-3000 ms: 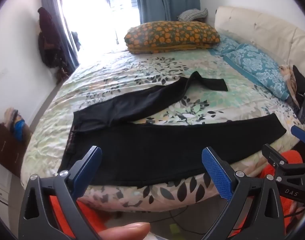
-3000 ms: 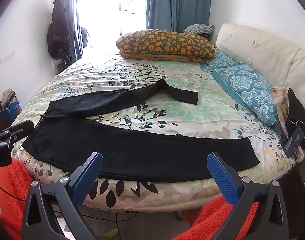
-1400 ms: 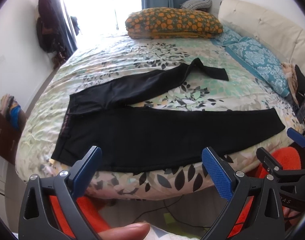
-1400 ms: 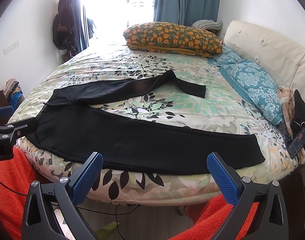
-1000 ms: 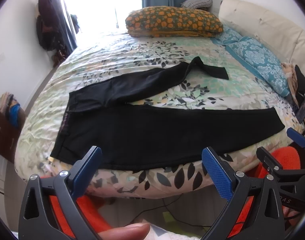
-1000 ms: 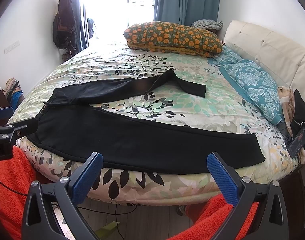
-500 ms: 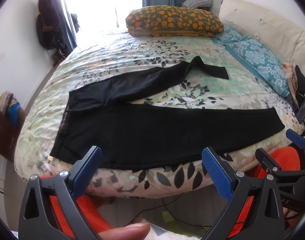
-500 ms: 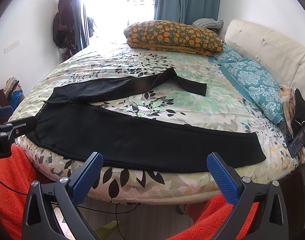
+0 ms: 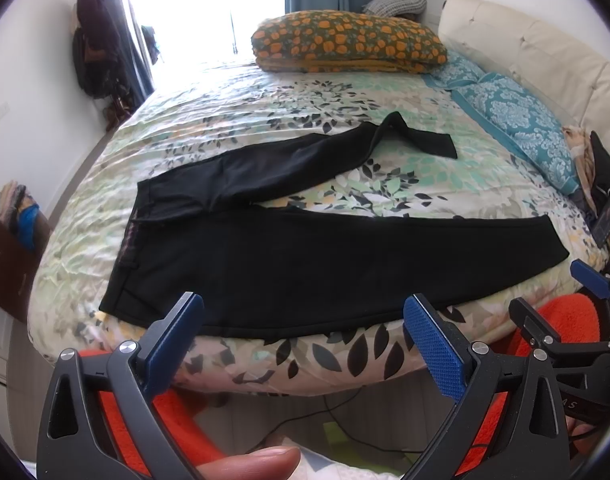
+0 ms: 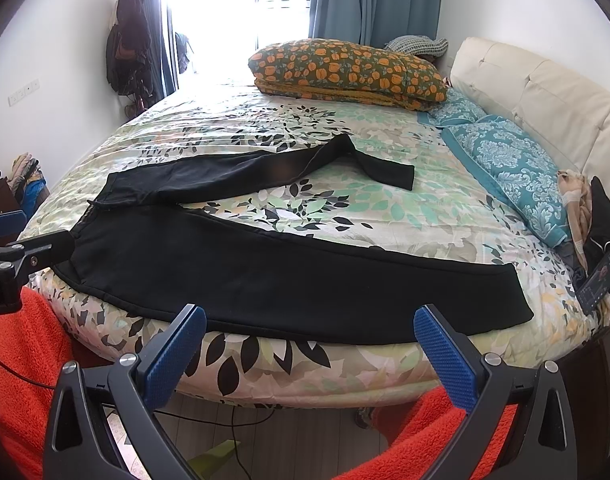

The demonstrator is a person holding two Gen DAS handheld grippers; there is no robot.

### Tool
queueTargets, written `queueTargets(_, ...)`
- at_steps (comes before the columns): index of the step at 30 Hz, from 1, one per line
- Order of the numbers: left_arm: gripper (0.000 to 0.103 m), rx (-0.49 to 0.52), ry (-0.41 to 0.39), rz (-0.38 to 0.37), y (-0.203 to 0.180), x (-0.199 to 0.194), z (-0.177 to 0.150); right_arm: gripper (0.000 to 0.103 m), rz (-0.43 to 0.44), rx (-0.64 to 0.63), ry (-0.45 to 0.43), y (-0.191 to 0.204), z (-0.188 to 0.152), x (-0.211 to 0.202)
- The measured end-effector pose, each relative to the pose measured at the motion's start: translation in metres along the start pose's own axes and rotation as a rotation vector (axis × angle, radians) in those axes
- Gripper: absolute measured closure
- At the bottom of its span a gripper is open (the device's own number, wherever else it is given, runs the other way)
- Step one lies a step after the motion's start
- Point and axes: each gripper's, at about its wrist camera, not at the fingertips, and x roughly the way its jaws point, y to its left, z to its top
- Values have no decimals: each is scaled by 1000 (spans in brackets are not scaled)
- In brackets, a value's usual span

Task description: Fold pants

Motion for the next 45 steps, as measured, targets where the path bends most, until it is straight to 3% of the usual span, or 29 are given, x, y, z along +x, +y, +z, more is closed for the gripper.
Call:
queueTargets(33, 2, -12, 11, 2, -2, 5, -4, 0, 7, -4, 13, 0, -2, 6)
queueTargets(38, 2, -14, 19, 3, 2, 8, -1, 0, 3, 64, -76, -25, 5, 3)
queueTargets(41, 2, -21, 30, 3, 4, 13, -1, 0, 63, 161, -151, -55, 17, 8)
queueTargets(43, 2, -28, 47, 1, 6, 20, -1, 0, 181, 231, -185, -79, 27, 25)
queueTargets(45, 2, -36, 65, -1, 9, 27, 0, 0, 260, 297, -151, -103, 37, 59)
